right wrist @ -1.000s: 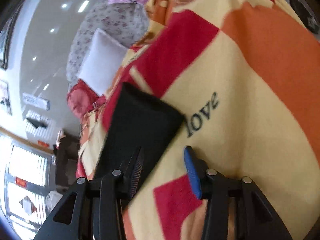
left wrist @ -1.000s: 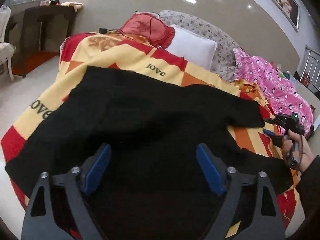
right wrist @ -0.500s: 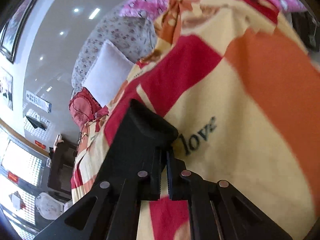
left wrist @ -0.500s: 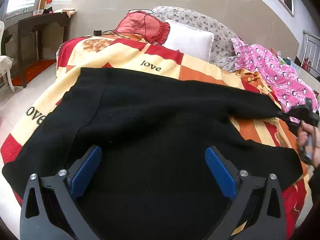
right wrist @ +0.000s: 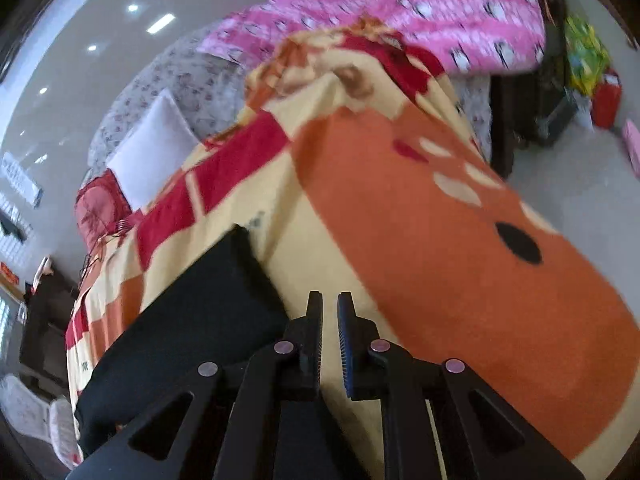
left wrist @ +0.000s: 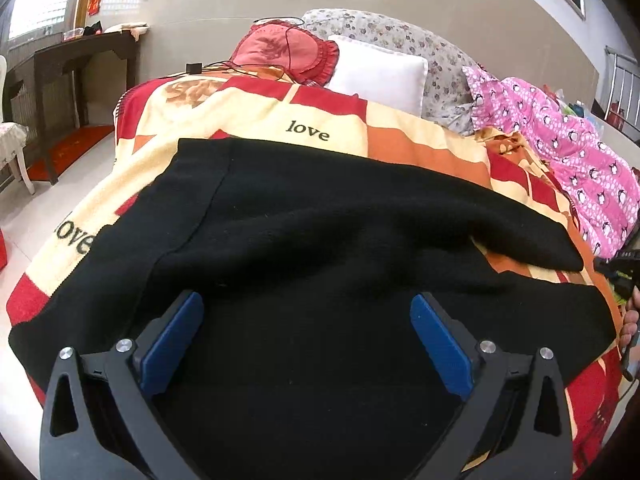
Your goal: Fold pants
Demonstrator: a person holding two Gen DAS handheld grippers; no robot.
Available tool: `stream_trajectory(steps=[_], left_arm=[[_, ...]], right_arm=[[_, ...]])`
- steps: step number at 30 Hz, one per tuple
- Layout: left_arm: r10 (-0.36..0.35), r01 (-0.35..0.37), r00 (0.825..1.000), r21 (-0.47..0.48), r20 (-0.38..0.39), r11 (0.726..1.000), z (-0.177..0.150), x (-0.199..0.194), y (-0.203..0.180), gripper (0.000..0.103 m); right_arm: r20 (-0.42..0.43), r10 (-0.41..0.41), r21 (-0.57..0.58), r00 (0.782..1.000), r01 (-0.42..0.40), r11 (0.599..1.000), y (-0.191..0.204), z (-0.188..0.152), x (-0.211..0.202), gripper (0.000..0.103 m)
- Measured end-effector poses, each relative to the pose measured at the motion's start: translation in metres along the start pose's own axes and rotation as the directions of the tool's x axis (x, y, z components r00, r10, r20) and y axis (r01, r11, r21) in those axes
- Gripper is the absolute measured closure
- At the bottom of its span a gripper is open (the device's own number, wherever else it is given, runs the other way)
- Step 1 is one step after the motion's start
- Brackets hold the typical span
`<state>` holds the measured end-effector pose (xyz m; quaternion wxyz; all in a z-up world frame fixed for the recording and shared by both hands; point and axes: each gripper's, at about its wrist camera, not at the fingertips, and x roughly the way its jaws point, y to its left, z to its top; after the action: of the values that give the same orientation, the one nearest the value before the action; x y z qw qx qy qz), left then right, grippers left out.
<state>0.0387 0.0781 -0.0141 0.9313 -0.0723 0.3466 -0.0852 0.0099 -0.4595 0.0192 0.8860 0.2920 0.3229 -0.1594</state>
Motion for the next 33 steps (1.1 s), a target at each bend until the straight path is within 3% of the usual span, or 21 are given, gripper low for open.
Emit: stream_trajectory(steps=[3, 5, 7, 9, 12, 19, 23, 25, 26, 30, 32, 33], left_arm=[[0.007, -0.007, 1.0, 0.006, -0.003, 1.0, 0.0, 0.0, -0.001, 0.0], [0.009, -0.009, 1.0, 0.008, -0.003, 1.0, 0.001, 0.0, -0.001, 0.0], [0.008, -0.008, 1.0, 0.007, -0.003, 1.0, 0.0, 0.0, -0.001, 0.0], [0.008, -0.008, 1.0, 0.007, -0.003, 1.0, 0.0, 0.0, -0.002, 0.0], [0.017, -0.017, 1.0, 0.017, -0.012, 1.0, 0.001, 0.001, -0.003, 0.0], [0.026, -0.025, 0.999, 0.028, -0.045, 0.999, 0.005, 0.004, -0.003, 0.0], [0.042, -0.04, 0.998, 0.036, -0.052, 0.999, 0.005, 0.005, -0.006, 0.0], [0.112, -0.105, 0.991, 0.095, -0.067, 0.99, 0.003, 0.01, -0.017, 0.0], [0.136, -0.128, 0.988, 0.116, -0.07, 0.985, 0.003, 0.012, -0.02, 0.0], [0.139, -0.131, 0.988, 0.115, -0.065, 0.985, 0.003, 0.012, -0.02, 0.0], [0.139, -0.131, 0.988, 0.116, -0.065, 0.985, 0.003, 0.012, -0.019, 0.0], [0.139, -0.13, 0.988, 0.117, -0.066, 0.985, 0.003, 0.012, -0.019, 0.0]], right_arm=[[-0.032, 0.109, -0.231, 0.993, -0.114, 0.966, 0.045, -0.005, 0.003, 0.093], [-0.057, 0.096, -0.375, 0.994, -0.111, 0.92, 0.07, -0.01, 0.01, 0.093], [-0.098, 0.076, -0.439, 0.992, -0.111, 0.891, 0.082, -0.013, 0.025, 0.093], [-0.146, -0.008, -0.449, 0.989, -0.06, 0.891, 0.075, -0.014, 0.052, 0.092], [-0.167, 0.07, -0.395, 0.984, -0.131, 0.909, 0.058, -0.008, 0.056, 0.09], [-0.193, 0.149, -0.316, 0.97, -0.205, 0.926, 0.047, -0.008, 0.055, 0.087], [-0.187, 0.138, -0.321, 0.973, -0.193, 0.927, 0.053, -0.011, 0.052, 0.087], [-0.182, 0.116, -0.37, 0.976, -0.177, 0.912, 0.062, -0.014, 0.051, 0.078], [-0.183, 0.112, -0.397, 0.977, -0.177, 0.9, 0.068, -0.016, 0.051, 0.066], [-0.196, 0.035, -0.575, 0.98, -0.144, 0.806, 0.101, -0.035, 0.053, 0.022], [-0.194, -0.02, -0.643, 0.981, -0.112, 0.758, 0.113, -0.044, 0.057, 0.014], [-0.192, -0.032, -0.65, 0.981, -0.103, 0.753, 0.115, -0.046, 0.058, 0.006]])
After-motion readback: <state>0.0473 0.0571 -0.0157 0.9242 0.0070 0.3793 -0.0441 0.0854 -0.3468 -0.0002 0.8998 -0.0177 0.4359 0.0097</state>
